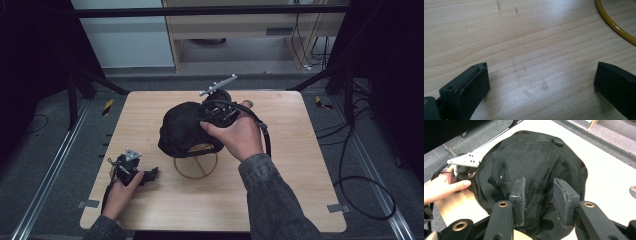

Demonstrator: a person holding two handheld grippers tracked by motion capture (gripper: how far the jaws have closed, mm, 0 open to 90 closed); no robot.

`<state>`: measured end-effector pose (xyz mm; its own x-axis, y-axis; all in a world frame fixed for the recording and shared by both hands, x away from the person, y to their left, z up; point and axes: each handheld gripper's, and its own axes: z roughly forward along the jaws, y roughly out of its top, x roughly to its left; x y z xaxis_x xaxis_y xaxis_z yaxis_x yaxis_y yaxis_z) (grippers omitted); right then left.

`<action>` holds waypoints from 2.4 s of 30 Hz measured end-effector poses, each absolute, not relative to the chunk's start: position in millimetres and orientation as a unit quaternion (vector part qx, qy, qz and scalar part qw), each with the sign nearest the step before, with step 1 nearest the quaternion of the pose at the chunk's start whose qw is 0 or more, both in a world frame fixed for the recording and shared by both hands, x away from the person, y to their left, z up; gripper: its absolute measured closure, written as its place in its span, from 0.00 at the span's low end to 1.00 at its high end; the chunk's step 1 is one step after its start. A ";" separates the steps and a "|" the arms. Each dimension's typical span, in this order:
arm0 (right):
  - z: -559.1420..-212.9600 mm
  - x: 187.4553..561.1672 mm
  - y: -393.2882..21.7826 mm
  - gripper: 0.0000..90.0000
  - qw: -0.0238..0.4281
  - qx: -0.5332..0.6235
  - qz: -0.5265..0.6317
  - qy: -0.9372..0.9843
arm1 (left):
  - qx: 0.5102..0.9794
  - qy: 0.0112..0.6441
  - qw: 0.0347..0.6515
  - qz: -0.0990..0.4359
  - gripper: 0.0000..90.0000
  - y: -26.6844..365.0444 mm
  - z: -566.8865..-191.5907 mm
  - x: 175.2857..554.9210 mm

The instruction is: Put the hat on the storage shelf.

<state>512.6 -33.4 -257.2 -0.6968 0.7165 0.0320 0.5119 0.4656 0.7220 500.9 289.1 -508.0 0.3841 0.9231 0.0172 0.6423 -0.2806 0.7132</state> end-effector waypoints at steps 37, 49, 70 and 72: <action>-248.3 495.1 -95.5 0.52 0.150 0.400 0.396 0.813 | 0.770 0.508 0.316 0.221 0.00 289.3 -507.9 500.9; -242.1 489.8 -113.6 0.22 0.177 0.417 0.407 0.793 | 0.770 0.508 0.316 0.221 0.00 289.3 -507.9 500.9; -239.7 479.8 -155.6 0.06 0.217 0.450 0.416 0.760 | 0.770 0.509 0.316 0.221 0.00 289.1 -507.9 500.7; -239.5 479.2 -157.2 0.06 0.218 0.452 0.417 0.758 | 0.770 0.509 0.316 0.221 0.00 289.1 -507.9 500.7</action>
